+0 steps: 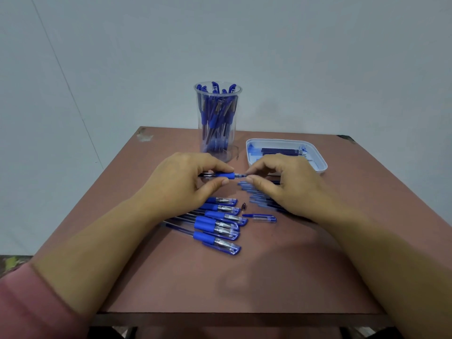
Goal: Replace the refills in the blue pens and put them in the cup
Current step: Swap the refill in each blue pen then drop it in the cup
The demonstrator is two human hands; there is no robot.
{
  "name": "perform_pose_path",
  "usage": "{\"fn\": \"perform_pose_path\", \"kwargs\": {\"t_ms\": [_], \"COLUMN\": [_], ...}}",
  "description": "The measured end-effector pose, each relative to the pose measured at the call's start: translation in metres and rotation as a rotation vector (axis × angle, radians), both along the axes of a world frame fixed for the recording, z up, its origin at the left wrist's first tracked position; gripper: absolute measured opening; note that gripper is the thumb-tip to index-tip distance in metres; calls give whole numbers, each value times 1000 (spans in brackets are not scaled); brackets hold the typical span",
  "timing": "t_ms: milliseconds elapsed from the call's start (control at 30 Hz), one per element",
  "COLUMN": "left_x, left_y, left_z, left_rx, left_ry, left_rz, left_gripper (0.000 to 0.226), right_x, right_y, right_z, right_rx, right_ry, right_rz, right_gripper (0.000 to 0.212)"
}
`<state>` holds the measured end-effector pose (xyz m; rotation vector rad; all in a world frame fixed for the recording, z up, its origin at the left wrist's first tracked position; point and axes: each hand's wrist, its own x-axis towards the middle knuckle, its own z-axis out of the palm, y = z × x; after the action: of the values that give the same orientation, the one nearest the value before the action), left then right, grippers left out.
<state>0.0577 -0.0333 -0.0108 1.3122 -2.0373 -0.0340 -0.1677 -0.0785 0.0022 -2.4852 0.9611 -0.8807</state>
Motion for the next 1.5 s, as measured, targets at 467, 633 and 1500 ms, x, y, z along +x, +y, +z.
{"fn": "perform_pose_path", "kwargs": {"t_ms": [467, 633, 1500], "left_x": [0, -2, 8], "left_y": [1, 1, -3], "left_z": [1, 0, -1], "left_rx": [-21, -22, -34], "left_ry": [-48, -40, -70], "left_rz": [5, -10, 56], "left_gripper": [22, 25, 20], "right_x": [-13, -6, -39], "right_y": [-3, -1, -22], "right_z": [3, 1, -4], "right_rx": [-3, -49, 61], "right_ry": [-29, 18, 278], "right_rz": [-28, 27, -122], "right_gripper": [24, 14, 16]}}
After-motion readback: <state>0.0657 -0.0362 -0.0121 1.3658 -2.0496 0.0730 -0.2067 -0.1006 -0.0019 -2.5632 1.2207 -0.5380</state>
